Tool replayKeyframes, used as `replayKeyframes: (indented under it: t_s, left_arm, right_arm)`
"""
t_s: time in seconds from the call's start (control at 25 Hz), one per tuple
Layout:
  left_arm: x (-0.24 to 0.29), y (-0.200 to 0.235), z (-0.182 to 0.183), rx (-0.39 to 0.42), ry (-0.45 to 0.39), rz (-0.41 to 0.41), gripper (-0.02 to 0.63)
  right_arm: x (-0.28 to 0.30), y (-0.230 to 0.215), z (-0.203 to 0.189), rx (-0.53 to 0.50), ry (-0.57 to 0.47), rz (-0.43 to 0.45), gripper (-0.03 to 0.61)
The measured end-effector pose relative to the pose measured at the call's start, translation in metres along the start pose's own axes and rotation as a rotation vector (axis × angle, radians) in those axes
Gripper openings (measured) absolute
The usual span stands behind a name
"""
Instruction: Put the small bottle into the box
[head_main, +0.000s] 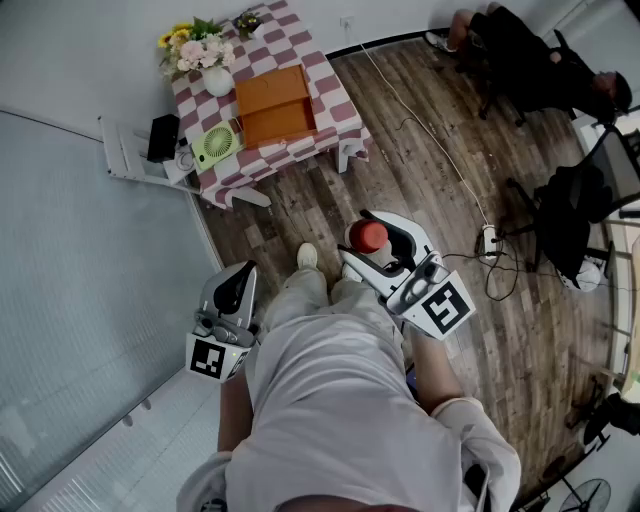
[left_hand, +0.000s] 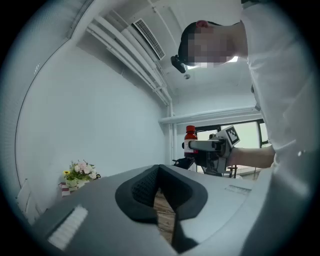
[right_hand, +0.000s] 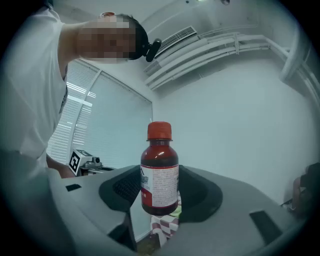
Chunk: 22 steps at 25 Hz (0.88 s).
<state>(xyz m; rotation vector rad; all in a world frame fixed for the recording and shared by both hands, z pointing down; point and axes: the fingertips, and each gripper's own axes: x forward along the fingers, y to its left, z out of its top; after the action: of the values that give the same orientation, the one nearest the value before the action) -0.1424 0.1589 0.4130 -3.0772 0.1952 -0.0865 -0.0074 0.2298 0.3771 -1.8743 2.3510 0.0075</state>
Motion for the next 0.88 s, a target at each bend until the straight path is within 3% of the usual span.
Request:
replayKeyframes:
  t_s: [0.24,0.6,0.88]
  left_arm:
    - [-0.050,-0.017,0.005,0.011,-0.036,-0.023,-0.002]
    - [-0.110,0.005,0.018,-0.023,-0.074,-0.041,-0.002]
    - [-0.125,-0.015,0.024,-0.006,-0.099,-0.016,-0.002]
  right_arm:
    - [-0.004,0.061,0.005,-0.009,0.010,-0.008,0.221]
    - [0.030,0.145,0.008,-0.021,0.027,-0.003,0.221]
    - [0.018,0.167,0.007,-0.010,0.020,0.051,0.219]
